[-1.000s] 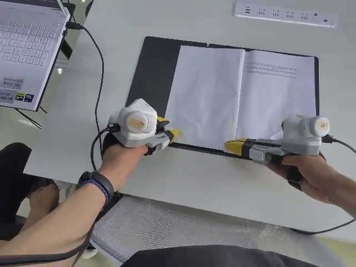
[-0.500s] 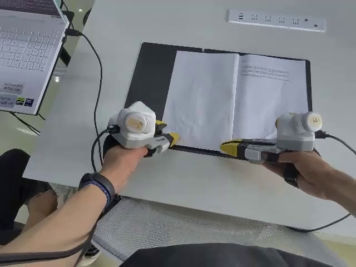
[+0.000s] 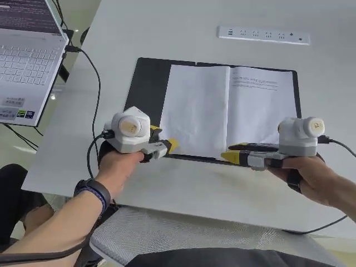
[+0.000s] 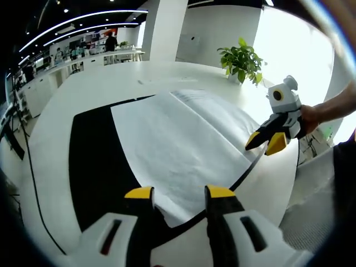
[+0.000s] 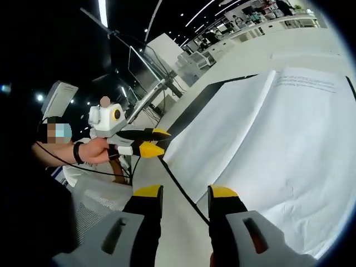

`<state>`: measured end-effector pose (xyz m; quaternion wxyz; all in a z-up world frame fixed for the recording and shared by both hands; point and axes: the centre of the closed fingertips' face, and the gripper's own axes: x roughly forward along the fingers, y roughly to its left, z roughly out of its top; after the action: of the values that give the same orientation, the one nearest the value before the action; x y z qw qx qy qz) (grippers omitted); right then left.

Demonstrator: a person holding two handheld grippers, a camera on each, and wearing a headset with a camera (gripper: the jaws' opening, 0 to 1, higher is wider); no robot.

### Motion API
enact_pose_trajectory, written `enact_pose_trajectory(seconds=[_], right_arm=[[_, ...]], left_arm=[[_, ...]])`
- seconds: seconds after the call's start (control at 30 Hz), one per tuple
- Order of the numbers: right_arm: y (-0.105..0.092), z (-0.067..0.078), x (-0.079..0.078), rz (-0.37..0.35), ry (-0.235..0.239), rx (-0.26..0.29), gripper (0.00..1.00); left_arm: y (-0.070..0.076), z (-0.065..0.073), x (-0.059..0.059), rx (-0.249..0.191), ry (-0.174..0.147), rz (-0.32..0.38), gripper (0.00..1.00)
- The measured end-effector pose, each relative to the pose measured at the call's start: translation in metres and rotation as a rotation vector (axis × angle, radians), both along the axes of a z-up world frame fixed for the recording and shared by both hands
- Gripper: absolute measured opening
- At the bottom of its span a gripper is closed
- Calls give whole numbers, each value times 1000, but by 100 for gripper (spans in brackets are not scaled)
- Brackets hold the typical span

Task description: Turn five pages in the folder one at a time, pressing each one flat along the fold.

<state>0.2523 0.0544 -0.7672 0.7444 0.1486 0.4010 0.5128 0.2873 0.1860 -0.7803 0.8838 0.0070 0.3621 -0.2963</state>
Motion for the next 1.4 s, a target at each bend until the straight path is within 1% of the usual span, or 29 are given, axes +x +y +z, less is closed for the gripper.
enact_pose_trajectory(seconds=[0.13, 0.2, 0.3, 0.4, 0.43, 0.57, 0.63, 0.77, 0.83, 0.87, 0.93, 1.03, 1.1, 1.23, 1.33, 1.4], right_arm=[[-14, 5, 5, -24, -41, -41, 36], [-19, 8, 7, -21, -70, -65, 39], [-29, 13, 8, -23, -105, -98, 43], [-38, 18, 10, -38, -128, -110, 47], [-43, 22, 13, -53, -146, -116, 47], [-61, 33, 16, -106, -175, -123, 51], [-68, 38, 16, -119, -189, -130, 51], [-87, 52, 16, -148, -234, -162, 54], [-96, 62, 17, -164, -260, -171, 55], [-101, 69, 18, -173, -282, -176, 55], [-108, 79, 18, -193, -306, -183, 57], [-118, 88, 17, -223, -322, -182, 58], [-122, 90, 15, -232, -329, -186, 60], [-131, 90, 6, -227, -343, -236, 65], [-137, 89, 0, -223, -352, -267, 68], [-141, 90, -3, -227, -361, -283, 71]], left_arm=[[1, 8, 0, -5, -4, -2, 37], [1, 14, 0, -20, -14, 7, 39], [2, 20, -1, -23, -22, 11, 40], [3, 27, -2, -26, -28, 12, 41], [4, 31, -3, -28, -33, 10, 42], [6, 44, -5, -21, -54, -1, 45], [7, 51, -6, -21, -64, -5, 46], [8, 63, -9, -12, -83, -18, 50], [9, 70, -11, -14, -94, -19, 51], [10, 73, -11, -17, -99, -17, 52], [10, 81, -12, -28, -113, -11, 52], [11, 91, -14, -18, -131, -18, 54], [12, 99, -14, -22, -142, -18, 55], [15, 111, -17, -32, -159, -23, 57], [19, 115, -21, -18, -167, -31, 59], [21, 118, -24, -16, -169, -34, 60]])
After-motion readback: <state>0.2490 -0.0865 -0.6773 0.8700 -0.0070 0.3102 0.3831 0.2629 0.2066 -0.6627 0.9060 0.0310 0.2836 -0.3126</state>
